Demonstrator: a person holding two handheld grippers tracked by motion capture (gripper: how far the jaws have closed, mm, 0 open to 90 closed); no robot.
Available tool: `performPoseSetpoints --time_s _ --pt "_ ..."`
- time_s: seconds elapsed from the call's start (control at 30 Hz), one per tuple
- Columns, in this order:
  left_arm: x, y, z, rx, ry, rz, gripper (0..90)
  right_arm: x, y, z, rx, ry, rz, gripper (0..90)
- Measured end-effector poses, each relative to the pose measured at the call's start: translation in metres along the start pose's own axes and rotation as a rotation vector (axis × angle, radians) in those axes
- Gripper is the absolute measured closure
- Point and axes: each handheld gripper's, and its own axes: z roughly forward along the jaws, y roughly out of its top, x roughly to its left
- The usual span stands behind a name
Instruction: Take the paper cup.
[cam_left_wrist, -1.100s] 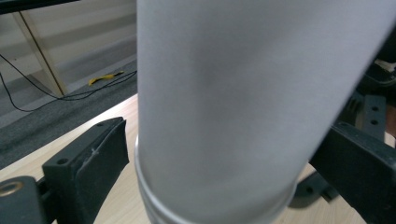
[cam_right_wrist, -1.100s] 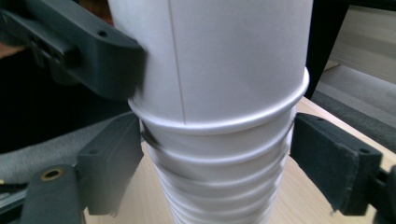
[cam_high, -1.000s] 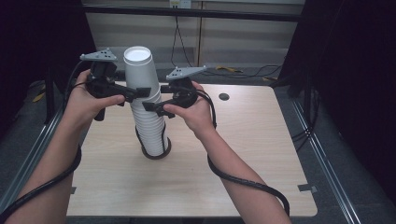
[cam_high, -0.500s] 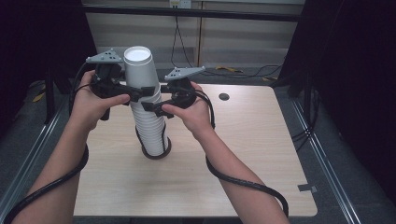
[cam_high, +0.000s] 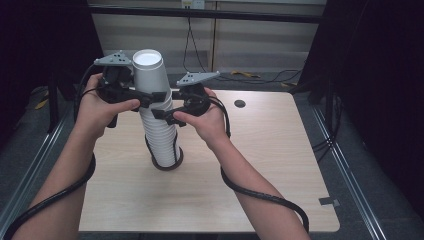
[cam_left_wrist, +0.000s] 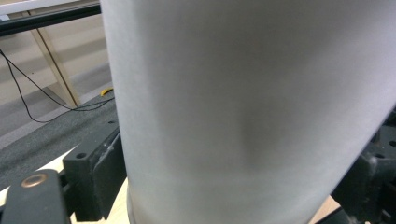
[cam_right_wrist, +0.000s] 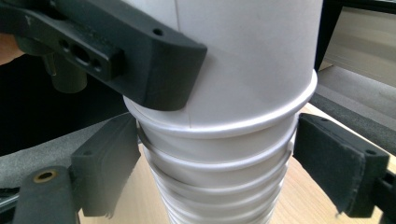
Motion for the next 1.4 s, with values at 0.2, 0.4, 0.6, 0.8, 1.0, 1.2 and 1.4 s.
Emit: performPoseSetpoints --time_s 0.2,0.4,0.6,0.8,1.0,1.2,1.4 --pt "0.0 0.0 0.0 -0.002 0.002 -0.004 11.8 0.0 0.0 0.001 -0.004 -0.003 0.0 14.4" --pt "0.0 0.001 0.0 0.002 0.006 -0.006 11.9 0.0 0.0 0.001 -0.004 -0.002 -0.006 14.5" --pt "0.001 0.002 0.0 0.008 0.004 -0.008 12.2 0.0 0.001 0.001 0.008 -0.004 -0.012 14.6" --pt "0.001 0.003 0.0 0.013 0.007 -0.013 12.3 0.0 0.001 0.001 0.011 -0.006 -0.015 14.7" --pt "0.001 0.004 0.0 0.013 0.012 -0.016 12.5 0.0 0.001 0.002 0.014 -0.008 -0.003 14.9" --pt "0.001 0.015 -0.009 -0.032 0.014 -0.035 14.6 0.001 0.001 0.003 0.021 -0.011 -0.009 14.9" --pt "-0.001 0.021 -0.01 -0.034 0.025 -0.043 14.8 0.001 0.0 0.003 0.02 -0.011 -0.001 15.1"
